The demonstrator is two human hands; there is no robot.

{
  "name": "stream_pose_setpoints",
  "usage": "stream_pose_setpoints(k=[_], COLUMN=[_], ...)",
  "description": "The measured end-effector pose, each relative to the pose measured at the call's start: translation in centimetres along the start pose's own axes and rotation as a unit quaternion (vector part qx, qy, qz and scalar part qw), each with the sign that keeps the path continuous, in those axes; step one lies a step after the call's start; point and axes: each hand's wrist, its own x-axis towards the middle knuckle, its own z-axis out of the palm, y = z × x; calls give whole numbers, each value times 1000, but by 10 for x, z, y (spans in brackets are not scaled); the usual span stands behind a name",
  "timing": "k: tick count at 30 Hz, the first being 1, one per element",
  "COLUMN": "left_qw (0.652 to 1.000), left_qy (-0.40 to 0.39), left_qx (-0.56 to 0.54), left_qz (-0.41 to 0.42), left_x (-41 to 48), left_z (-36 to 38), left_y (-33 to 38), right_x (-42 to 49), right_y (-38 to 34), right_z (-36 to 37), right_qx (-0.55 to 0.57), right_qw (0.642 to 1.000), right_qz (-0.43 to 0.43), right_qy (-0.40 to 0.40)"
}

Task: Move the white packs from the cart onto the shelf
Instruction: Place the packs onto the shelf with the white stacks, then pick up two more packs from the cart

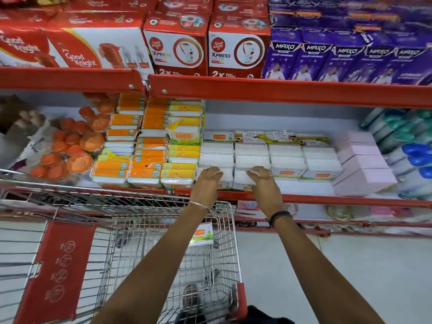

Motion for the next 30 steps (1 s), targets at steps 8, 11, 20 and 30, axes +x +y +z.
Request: stream_pose_setpoints(k=[8, 11, 20, 30], left_qw=[994, 993, 983, 921], left_qy=[90, 98, -54, -303], left_qx=[-55, -67, -76, -9], left_qz=[37, 11, -158, -244], left_x=[-42, -70, -140, -173], left_z=[-2, 6, 62, 154], left_y=[-28, -56, -156, -228], right_x=[-29, -48, -67, -41], right_y=[-17, -34, -80, -59], right_z=[11, 31, 142, 268], right_qx=[34, 79, 77, -45], right_qw=[995, 989, 981, 948], right_qz=[-60, -104, -70, -23], right_qy=[72, 73, -164, -315])
